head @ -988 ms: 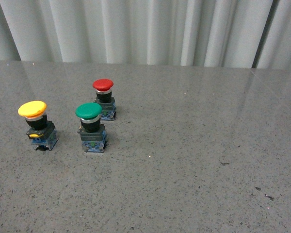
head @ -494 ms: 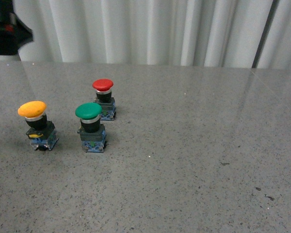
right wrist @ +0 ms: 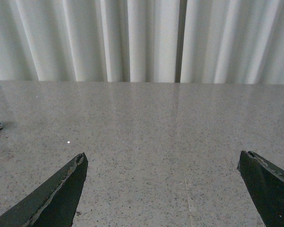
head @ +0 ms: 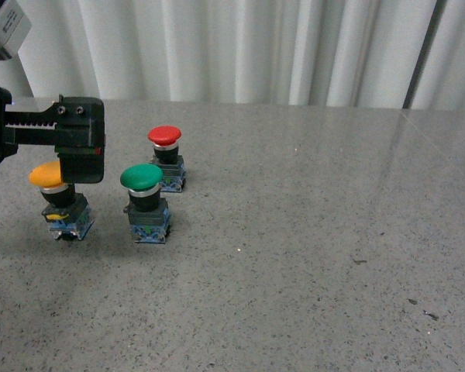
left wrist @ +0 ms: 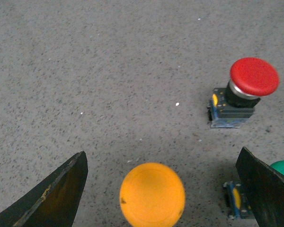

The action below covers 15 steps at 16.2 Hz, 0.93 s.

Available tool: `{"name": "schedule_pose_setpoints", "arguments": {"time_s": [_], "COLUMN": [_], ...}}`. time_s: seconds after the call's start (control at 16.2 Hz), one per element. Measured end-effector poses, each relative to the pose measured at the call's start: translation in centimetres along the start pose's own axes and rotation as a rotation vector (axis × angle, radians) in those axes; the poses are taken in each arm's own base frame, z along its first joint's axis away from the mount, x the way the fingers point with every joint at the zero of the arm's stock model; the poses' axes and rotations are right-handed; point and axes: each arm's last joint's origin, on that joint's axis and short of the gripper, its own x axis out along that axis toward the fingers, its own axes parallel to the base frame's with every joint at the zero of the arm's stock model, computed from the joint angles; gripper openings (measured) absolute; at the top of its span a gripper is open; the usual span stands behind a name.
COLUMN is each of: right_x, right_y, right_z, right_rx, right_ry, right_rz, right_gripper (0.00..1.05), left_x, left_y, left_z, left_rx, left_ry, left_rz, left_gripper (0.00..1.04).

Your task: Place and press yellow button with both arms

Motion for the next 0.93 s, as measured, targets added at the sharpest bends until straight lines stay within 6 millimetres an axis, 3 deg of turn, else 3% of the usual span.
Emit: {"name": "schedule_pose_setpoints", "arguments": {"time_s": [0.43,0.8,0.93], "right_x": [0.0,0.0,0.0], "right_y": [0.0,0.0,0.0], "right_z": [0.0,0.0,0.0], "right_rx": [0.000,0.000,0.000], "right_ry": [0.000,0.000,0.000], "right_rz": [0.000,0.000,0.000], "right_gripper": [0.98,0.98,0.98], "left_x": [2.1,1.8,0.1], "left_y": [1.8,1.7,1.4], "left_z": [-2.1,-1.4,-0.2], "left_rx": [-0.023,0.010,0.030], "left_ry": [0.079,0.070,0.032], "left_rz": [0.017,0.015,0.009], "left_gripper": [0.98,0.40,0.38]}}
